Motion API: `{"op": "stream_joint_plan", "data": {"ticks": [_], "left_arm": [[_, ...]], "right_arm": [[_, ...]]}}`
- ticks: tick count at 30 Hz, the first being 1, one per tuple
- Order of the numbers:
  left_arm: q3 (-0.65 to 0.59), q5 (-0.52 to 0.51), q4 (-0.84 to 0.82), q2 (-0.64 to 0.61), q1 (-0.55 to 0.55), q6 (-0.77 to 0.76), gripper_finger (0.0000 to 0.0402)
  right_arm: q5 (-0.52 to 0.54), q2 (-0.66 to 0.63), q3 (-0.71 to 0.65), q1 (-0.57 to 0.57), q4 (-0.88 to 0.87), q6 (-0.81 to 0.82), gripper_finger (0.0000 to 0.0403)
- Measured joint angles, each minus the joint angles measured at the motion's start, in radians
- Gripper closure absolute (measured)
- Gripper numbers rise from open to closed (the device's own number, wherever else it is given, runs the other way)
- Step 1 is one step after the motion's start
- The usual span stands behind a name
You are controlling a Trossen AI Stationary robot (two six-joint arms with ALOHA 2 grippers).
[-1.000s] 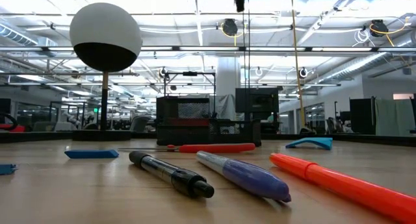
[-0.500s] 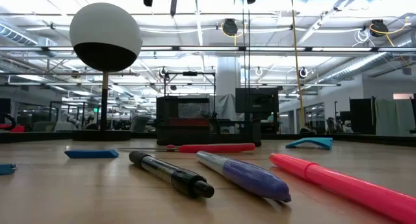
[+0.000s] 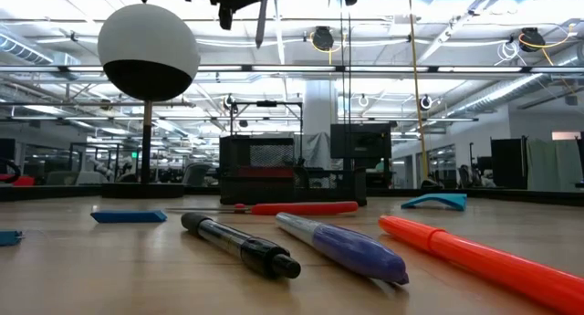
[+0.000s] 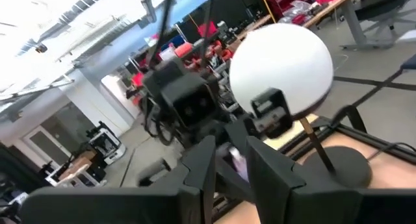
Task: Pick and place office supplies into organizer
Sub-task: Put the purple pen into the black desk organizer
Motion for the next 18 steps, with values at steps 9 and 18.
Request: {"op": "stream_joint_plan", "data": {"ticks": [9,18], "left_arm": [[-0.104,0.055,0.139,0.031,0.05,-0.046,0.0359],[-0.255,0.049,0.327,0.033,0.09,-0.099,0.0359]], "right_arm": [[0.0,0.0,0.0,0.02,-0.001,0.005,0.0328],[0.002,0.0,0.0,0.019,-0.001,0.026,0.0328]]}}
